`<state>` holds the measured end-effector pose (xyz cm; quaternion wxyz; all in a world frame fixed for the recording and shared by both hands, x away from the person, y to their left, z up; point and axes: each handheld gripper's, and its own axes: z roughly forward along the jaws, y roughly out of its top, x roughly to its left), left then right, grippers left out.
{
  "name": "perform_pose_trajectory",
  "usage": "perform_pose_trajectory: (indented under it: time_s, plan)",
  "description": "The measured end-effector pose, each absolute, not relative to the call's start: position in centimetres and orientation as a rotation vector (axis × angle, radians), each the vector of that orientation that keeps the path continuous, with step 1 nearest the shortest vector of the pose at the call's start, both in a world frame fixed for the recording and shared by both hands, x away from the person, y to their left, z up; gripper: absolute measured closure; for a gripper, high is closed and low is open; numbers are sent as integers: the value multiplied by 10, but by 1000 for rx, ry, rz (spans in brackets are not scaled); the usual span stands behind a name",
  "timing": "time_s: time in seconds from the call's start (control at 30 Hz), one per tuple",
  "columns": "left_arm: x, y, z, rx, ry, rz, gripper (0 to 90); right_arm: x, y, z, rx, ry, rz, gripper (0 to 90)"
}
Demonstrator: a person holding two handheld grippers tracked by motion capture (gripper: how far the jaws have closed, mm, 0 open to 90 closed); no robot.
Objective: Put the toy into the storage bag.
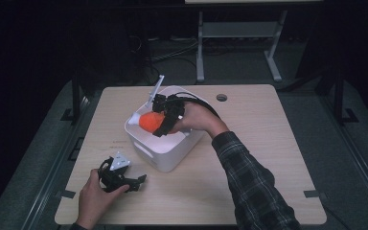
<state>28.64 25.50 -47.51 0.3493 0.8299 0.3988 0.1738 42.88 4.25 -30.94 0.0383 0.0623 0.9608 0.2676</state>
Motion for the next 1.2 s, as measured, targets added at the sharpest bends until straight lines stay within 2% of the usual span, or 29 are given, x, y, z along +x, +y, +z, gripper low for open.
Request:
perform_pose_trajectory:
  time_s: [0.7, 1.2]
  plan:
    - [286, 255, -475, 2146, 1035, 449, 126, 428, 59, -326, 150, 2961, 750, 150]
    - [286, 255, -475, 2148, 1035, 450, 126, 425, 53, -321, 169, 2942, 769, 126]
